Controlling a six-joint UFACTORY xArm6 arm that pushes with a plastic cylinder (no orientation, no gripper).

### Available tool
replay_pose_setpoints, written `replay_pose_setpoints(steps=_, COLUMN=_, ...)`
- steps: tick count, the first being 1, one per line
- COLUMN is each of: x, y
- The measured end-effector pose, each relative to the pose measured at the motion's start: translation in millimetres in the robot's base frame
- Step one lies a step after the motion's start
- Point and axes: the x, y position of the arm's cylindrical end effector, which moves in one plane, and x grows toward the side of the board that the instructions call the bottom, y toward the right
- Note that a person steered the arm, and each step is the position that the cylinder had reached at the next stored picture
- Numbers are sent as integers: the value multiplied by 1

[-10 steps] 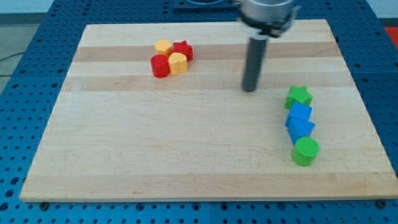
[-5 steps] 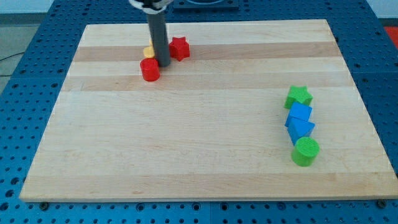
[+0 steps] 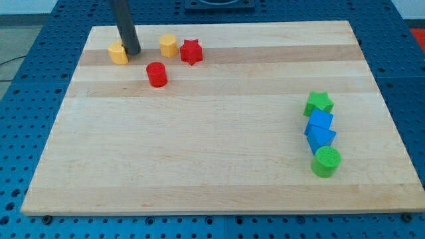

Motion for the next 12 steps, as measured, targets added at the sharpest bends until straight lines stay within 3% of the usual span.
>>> replay_pose_setpoints(steps=2, x=-71, y=91)
replay_pose_setpoints(steps=3, x=-52, y=105)
replay_pose_setpoints(steps=4, x=-26, y=98)
replay_pose_setpoints(steps=6, x=-27, y=66)
replay_pose_setpoints(steps=7, x=-48, y=53)
replay_pose_setpoints(steps=9, x=-12, y=30)
replay_pose_setpoints(steps=10, x=-33, y=33)
replay_pose_setpoints(steps=11, x=-81, y=95)
replay_pose_setpoints(steps=12, x=-67, y=223)
